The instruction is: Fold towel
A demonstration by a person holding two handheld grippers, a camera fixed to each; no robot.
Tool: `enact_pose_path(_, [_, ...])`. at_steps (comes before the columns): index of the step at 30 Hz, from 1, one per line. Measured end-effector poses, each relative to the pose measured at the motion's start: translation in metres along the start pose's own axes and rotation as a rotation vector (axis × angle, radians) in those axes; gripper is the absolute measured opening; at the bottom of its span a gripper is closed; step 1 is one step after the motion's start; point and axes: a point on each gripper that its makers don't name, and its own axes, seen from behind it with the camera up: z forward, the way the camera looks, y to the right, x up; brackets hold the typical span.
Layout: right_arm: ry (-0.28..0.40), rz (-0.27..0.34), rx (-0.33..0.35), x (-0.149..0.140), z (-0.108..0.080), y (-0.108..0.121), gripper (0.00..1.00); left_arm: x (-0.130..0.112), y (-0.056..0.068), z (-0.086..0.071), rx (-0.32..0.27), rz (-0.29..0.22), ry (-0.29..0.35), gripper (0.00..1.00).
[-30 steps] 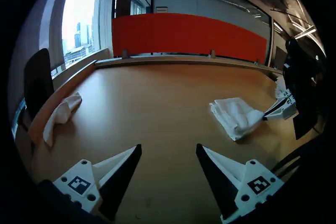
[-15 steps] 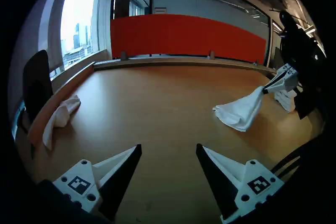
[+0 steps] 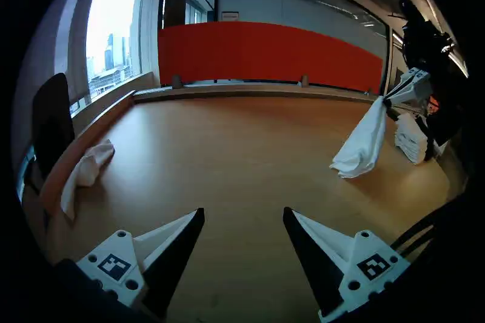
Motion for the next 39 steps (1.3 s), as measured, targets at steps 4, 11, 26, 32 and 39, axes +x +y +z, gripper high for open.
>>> enact_pose_path(4, [0.001, 0.002, -0.008, 0.003, -0.012, 0.010, 0.05, 0.002, 0.001, 0.000, -0.005, 0.005, 0.001, 0.96])
enact_pose_path(11, [0.022, 0.036, -0.027, 0.010, -0.034, 0.031, 0.04, 0.007, 0.002, 0.002, -0.014, 0.008, 0.001, 0.96])
enact_pose_path(26, [0.079, 0.129, -0.102, 0.024, -0.079, 0.094, 0.04, 0.013, 0.006, 0.003, -0.023, 0.020, 0.002, 0.97])
enact_pose_path(32, [0.072, 0.146, -0.150, 0.017, -0.097, 0.128, 0.04, 0.014, 0.007, 0.003, -0.023, 0.023, 0.001, 0.97])
enact_pose_path(39, [0.052, 0.162, -0.201, 0.003, -0.113, 0.162, 0.04, 0.015, 0.005, 0.002, -0.020, 0.028, -0.004, 0.97])
